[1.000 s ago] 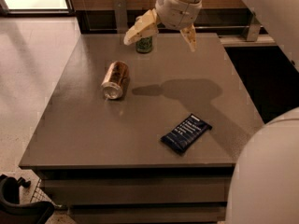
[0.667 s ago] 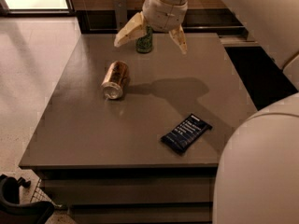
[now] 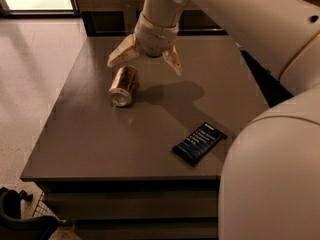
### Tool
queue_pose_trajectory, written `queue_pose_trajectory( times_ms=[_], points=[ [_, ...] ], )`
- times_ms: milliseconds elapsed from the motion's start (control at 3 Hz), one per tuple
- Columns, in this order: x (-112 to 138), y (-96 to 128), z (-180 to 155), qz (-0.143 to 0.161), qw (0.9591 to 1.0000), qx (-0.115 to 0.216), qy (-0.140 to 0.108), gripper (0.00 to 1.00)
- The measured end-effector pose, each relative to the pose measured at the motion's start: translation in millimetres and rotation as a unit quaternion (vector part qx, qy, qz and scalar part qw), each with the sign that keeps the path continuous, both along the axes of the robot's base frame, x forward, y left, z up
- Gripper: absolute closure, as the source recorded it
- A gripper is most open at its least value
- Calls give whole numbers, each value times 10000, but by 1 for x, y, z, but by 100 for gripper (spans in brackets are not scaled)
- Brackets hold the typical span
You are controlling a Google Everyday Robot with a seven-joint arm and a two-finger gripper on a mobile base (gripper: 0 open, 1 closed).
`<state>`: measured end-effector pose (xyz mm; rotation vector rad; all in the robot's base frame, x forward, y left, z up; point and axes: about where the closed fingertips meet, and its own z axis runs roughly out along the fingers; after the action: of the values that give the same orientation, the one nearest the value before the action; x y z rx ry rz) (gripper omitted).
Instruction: Place orange can upright
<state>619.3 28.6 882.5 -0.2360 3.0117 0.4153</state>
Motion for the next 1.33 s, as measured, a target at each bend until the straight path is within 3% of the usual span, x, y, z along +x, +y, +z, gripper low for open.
queue_pose_trajectory(
  times_ms=[333,667,1333],
  points=[
    [10,13,-20,131,9997,142,135,0],
    [24,26,-20,210,9997,86,105,0],
    [32,37,-15,54,9996,-236,130,0]
  ],
)
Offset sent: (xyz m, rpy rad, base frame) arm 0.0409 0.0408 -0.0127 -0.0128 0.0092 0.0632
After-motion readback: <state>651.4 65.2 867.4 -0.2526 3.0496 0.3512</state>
